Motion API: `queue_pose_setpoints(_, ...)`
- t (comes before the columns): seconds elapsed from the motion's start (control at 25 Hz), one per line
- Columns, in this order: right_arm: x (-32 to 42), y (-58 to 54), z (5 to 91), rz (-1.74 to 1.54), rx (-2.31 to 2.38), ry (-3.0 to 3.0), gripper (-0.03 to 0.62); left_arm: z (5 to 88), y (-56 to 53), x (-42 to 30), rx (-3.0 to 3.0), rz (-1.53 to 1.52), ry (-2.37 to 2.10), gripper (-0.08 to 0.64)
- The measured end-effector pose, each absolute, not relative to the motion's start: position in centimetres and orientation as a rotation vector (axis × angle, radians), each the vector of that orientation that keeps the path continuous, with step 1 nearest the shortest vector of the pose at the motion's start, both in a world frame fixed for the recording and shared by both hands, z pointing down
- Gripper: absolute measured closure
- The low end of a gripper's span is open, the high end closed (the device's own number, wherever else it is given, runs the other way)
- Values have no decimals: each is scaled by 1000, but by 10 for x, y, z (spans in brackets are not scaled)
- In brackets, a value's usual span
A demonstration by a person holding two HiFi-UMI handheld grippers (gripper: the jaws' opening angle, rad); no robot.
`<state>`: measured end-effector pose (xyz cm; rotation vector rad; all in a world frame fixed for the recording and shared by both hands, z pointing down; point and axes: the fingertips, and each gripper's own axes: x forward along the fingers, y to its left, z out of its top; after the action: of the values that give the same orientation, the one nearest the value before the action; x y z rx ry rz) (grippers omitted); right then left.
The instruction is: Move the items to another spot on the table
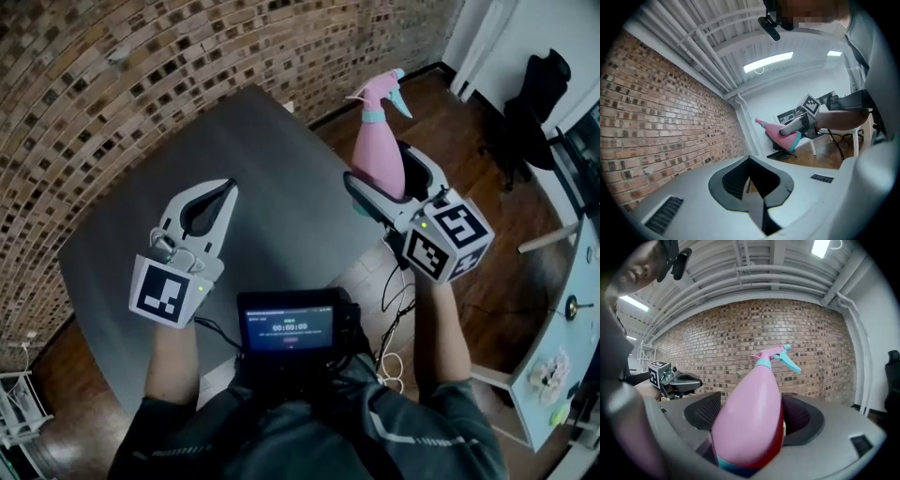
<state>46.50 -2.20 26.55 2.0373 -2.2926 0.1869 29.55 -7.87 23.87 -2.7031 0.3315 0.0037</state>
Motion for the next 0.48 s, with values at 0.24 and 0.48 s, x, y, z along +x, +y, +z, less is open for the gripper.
queue_pose_setpoints(0.24,494,-97,273,196,1745,-2501,176,240,-114,312,-2649,-102,662,563)
queue_pose_setpoints(0.48,526,-160,266,201,1518,-2616,176,238,-135,340,-2607,-205,887,563)
